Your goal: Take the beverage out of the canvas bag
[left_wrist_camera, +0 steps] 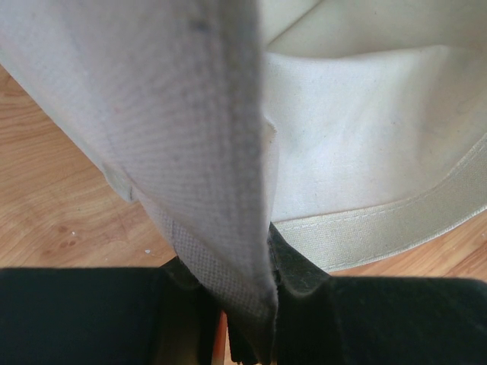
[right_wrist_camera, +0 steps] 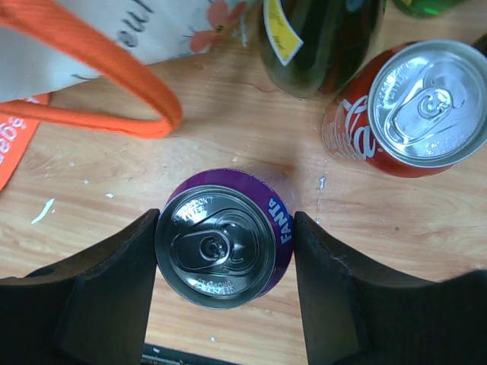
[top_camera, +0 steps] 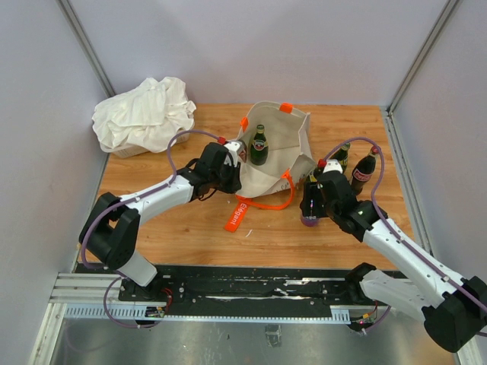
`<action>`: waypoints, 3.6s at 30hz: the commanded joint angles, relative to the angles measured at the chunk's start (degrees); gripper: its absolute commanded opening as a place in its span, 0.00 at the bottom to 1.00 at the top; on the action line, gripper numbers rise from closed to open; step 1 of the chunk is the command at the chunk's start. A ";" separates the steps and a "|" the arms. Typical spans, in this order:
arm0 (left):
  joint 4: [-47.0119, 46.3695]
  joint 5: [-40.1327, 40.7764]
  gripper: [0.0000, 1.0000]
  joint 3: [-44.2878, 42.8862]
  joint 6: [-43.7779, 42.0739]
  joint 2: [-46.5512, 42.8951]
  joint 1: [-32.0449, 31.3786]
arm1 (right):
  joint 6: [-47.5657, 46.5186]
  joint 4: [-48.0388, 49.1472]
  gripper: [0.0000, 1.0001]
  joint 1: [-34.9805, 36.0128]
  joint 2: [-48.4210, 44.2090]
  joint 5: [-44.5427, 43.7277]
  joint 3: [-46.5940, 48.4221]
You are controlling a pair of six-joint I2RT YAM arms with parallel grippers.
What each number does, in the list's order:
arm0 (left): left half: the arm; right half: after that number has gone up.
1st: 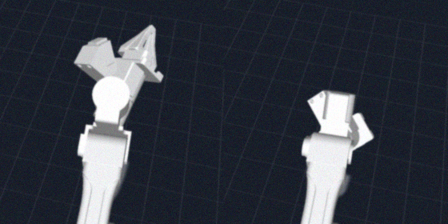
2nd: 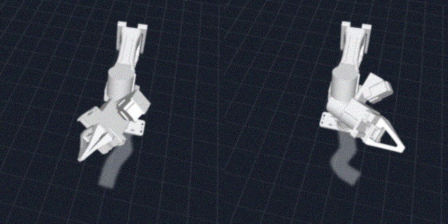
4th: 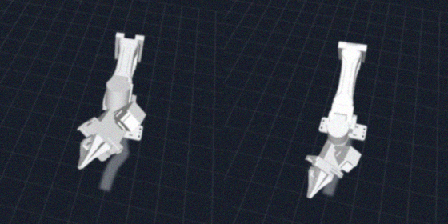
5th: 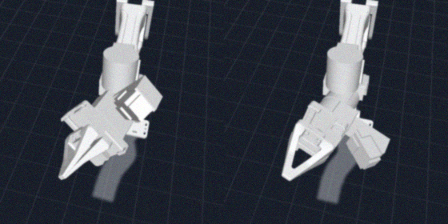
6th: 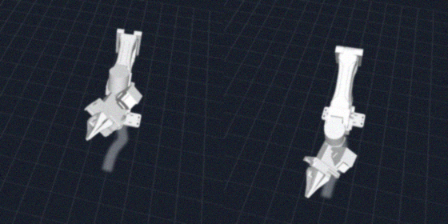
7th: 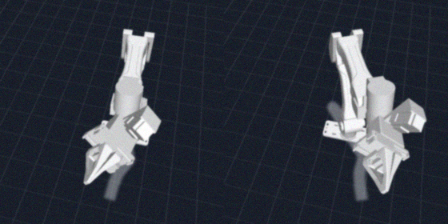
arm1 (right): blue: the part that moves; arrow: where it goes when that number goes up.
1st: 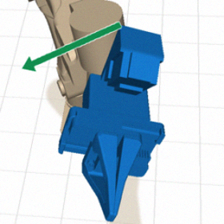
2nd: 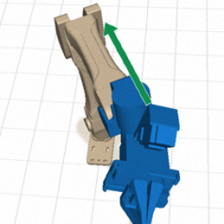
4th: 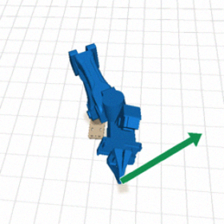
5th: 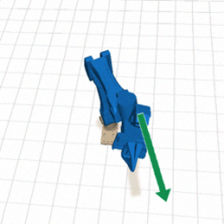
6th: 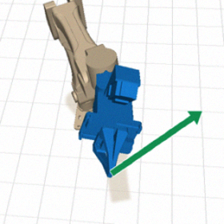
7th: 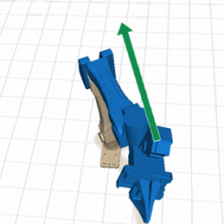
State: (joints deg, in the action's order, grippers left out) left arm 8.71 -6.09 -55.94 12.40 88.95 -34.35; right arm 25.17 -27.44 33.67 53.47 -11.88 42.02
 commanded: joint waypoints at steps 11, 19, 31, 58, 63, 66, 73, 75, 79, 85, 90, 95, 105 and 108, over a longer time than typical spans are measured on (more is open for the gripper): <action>2.28 -1.17 0.13 -2.17 -0.88 2.28 -0.55 | 2.56 12.02 0.28 -6.42 6.81 3.15 -3.73; 2.71 -1.19 0.13 -2.43 -0.89 2.09 -0.54 | 0.42 4.87 0.97 -6.29 4.87 1.18 1.30; 2.39 -0.81 0.13 -2.24 -0.65 1.23 -0.54 | -5.78 2.71 0.82 -1.77 3.83 1.29 16.99; 1.57 1.15 0.13 -2.20 0.95 2.68 -0.54 | -19.02 17.77 0.71 -1.45 52.14 8.25 51.11; 1.75 1.30 0.13 -2.37 0.96 3.21 -0.54 | -18.71 19.62 0.72 -2.31 56.69 8.87 53.96; 1.77 1.30 0.13 -2.63 1.09 3.56 -0.54 | -18.50 20.41 0.72 -2.95 58.93 9.40 55.30; 1.84 1.22 0.13 -3.23 1.22 4.49 -0.54 | -19.19 22.74 0.63 -3.61 62.80 9.63 56.49; 1.84 1.19 0.13 -3.36 1.22 4.70 -0.54 | -19.27 23.51 0.55 -3.68 63.27 9.55 55.97; 1.77 1.17 0.13 -3.45 1.29 4.88 -0.54 | -19.19 23.95 0.39 -3.71 64.00 8.73 55.14; 1.57 1.46 0.13 -3.33 1.22 4.98 -0.54 | -20.31 23.84 0.01 -3.79 64.06 9.23 54.54; 1.07 1.63 0.13 -2.97 1.18 4.99 -0.54 | -22.60 24.39 0.01 -3.88 62.37 12.21 55.54; 0.74 2.53 0.13 -2.94 0.75 5.05 -0.54 | -24.12 23.37 0.01 -3.79 58.20 15.03 58.33; 0.47 3.45 0.13 -4.02 -0.40 5.95 -0.20 | -25.63 21.50 0.01 -3.46 41.95 15.74 57.71; 0.51 3.24 0.14 -4.22 -0.70 5.82 0.02 | -26.56 18.33 0.01 -3.06 36.46 13.99 56.90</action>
State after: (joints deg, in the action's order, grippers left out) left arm 7.68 -3.27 -59.18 12.86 93.27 -34.35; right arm 0.89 -12.99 30.22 102.04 3.36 96.99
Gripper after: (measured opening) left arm 0.216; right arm 0.328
